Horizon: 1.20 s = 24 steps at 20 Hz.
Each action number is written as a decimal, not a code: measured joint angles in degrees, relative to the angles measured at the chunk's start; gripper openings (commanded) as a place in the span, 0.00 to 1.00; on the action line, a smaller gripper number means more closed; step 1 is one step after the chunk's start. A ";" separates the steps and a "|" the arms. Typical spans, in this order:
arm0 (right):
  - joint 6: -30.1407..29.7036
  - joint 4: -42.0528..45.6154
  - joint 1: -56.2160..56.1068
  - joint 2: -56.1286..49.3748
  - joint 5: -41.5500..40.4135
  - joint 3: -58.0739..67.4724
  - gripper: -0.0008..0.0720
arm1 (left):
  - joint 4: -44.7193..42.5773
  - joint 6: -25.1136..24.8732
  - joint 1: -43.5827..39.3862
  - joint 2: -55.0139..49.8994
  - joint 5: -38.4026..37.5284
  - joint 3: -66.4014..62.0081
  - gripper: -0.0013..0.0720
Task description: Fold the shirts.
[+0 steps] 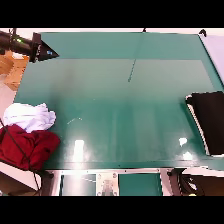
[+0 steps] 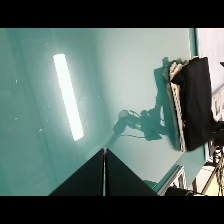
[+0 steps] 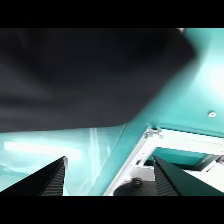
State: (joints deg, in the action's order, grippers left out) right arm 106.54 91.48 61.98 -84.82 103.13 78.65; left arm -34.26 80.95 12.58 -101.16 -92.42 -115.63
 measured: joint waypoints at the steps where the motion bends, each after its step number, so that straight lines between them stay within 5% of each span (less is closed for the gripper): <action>1: 0.22 1.03 0.00 -0.11 -0.07 -0.50 0.82 | 0.00 0.02 0.00 0.00 -0.02 0.00 0.05; 2: 0.44 1.84 0.00 -0.20 -0.22 -0.42 0.80 | 0.02 0.00 -0.02 0.00 -0.09 0.00 0.05; 3: 0.68 2.03 -0.02 -0.31 -0.24 0.39 0.63 | 0.02 0.02 0.00 0.00 -0.15 0.00 0.05; 4: 0.83 1.97 -0.20 -0.33 -0.20 1.73 0.29 | 0.02 0.02 -0.02 0.00 -0.13 0.00 0.05; 5: 0.96 1.51 -0.61 -0.37 -0.11 3.67 0.08 | 0.07 0.02 0.00 0.00 -0.13 0.00 0.05; 6: 1.09 0.15 -1.27 -0.42 -0.13 5.84 0.04 | 0.28 0.02 0.00 0.00 -0.13 0.00 0.05; 15: -9.77 -20.72 -24.57 3.41 -14.14 18.47 0.03 | -2.10 0.87 -0.24 9.27 -0.94 3.78 0.05; 24: -18.45 -22.23 -52.63 26.93 -27.58 -18.21 0.03 | -15.06 0.11 -7.08 42.99 7.76 47.91 0.05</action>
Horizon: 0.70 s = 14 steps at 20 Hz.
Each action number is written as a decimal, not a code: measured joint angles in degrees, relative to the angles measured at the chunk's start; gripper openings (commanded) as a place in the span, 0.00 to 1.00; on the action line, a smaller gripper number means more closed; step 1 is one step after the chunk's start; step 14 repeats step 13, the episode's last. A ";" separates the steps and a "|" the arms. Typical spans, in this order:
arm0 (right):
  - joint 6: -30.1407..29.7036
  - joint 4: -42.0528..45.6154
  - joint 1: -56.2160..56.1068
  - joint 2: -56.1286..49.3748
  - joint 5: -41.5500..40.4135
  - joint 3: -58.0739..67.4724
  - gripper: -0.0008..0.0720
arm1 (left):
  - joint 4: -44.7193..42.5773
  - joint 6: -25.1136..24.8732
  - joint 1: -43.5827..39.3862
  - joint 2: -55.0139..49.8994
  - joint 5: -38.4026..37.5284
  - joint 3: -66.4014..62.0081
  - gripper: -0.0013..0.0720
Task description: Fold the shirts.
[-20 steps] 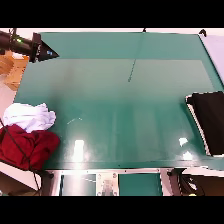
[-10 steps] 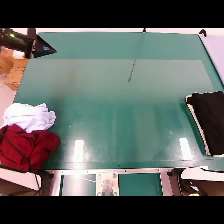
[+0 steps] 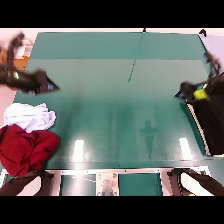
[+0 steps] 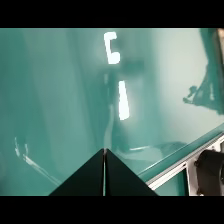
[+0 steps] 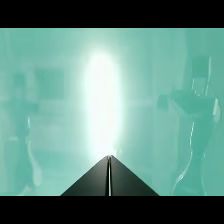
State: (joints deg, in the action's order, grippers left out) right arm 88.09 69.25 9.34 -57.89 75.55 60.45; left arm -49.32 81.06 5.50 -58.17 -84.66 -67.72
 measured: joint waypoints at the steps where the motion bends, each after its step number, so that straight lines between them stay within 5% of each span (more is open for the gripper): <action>1: -0.13 -0.07 -1.38 2.78 -1.33 -3.85 0.03 | -0.31 -0.02 -0.98 3.06 1.22 5.20 0.05; 6: -0.63 -1.49 -4.52 11.54 -3.02 -13.66 0.04 | -1.20 0.15 -3.30 10.47 4.63 18.38 0.05; 14: -0.72 -1.86 -5.20 13.86 -0.92 -15.87 0.04 | -1.44 0.37 -3.78 12.07 8.22 21.44 0.05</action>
